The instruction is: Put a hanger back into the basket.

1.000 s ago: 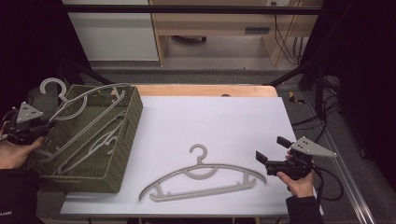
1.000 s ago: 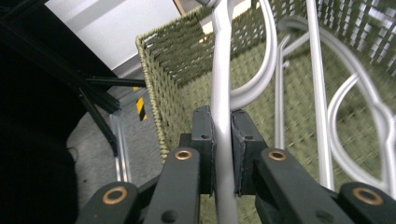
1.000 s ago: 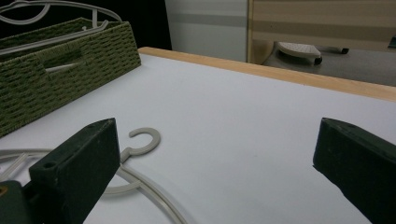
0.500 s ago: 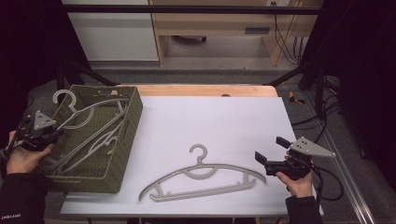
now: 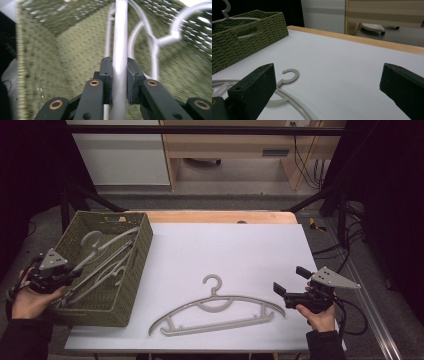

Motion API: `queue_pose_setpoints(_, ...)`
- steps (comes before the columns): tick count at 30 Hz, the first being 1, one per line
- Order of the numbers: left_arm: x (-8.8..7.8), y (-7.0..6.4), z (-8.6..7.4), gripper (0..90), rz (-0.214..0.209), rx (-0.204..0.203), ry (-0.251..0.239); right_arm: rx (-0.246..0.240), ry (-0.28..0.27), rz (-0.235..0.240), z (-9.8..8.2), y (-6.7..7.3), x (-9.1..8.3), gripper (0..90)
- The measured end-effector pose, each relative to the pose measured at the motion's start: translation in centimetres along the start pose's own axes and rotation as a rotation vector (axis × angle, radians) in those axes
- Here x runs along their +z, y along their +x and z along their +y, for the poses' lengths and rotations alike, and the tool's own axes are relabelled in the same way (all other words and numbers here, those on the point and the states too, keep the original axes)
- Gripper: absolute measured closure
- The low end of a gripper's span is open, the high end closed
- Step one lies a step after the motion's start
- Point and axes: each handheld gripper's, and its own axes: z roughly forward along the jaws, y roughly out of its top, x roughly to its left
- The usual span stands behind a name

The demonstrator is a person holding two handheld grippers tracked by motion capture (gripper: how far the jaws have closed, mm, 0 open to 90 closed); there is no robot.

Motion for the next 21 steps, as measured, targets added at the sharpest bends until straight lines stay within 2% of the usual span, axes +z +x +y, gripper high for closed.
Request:
queue_pose_setpoints(1,0.4,-0.6,0.0,77.0,-0.011,0.005,0.044,0.002,0.002,0.001,0.0,0.0,0.0,0.9)
queue_pose_setpoints(2,0.4,-0.6,0.0,77.0,-0.011,0.005,0.044,0.002,0.002,0.001,0.0,0.0,0.0,0.9)
queue_pose_setpoints(3,0.9,-0.8,-0.2,76.5,-0.014,0.001,0.073,0.000,0.000,0.001,0.0,0.0,0.0,0.9)
queue_pose_setpoints(5,1.1,-0.9,-0.3,76.0,-0.017,-0.010,0.081,-0.001,0.000,0.001,0.0,0.0,0.0,0.9)
queue_pose_setpoints(6,1.4,-0.8,-0.5,74.8,-0.028,-0.034,0.108,-0.001,0.000,0.001,0.0,0.0,0.0,0.9)
queue_pose_setpoints(8,1.5,-0.8,-0.6,72.4,-0.042,-0.040,0.116,-0.001,0.000,0.000,0.0,0.0,0.0,0.9)
queue_pose_setpoints(9,1.4,-1.0,-0.6,68.5,-0.029,-0.033,0.104,0.000,0.001,0.001,0.0,0.0,0.0,0.9)
queue_pose_setpoints(12,1.1,-1.1,-0.5,61.1,-0.036,-0.045,0.081,0.000,0.002,0.001,0.0,0.1,0.0,0.9)
queue_pose_setpoints(13,0.9,-1.1,-0.4,59.3,-0.046,-0.052,0.073,0.002,0.001,0.000,0.0,0.1,0.0,0.9)
queue_pose_setpoints(16,0.3,-1.4,0.0,57.2,-0.032,-0.053,0.040,0.001,0.000,0.002,0.0,0.1,0.0,0.9)
queue_pose_setpoints(17,-0.1,-1.7,0.3,54.7,-0.032,-0.055,0.014,0.000,-0.001,0.001,0.0,0.1,0.0,0.9)
queue_pose_setpoints(19,-0.3,-1.8,0.4,52.8,-0.033,-0.059,0.002,0.002,-0.003,-0.001,0.1,0.1,0.0,0.9)
queue_pose_setpoints(21,-1.0,-2.4,1.0,47.6,-0.047,-0.065,-0.049,0.002,-0.004,-0.001,0.1,0.1,-0.1,0.9)
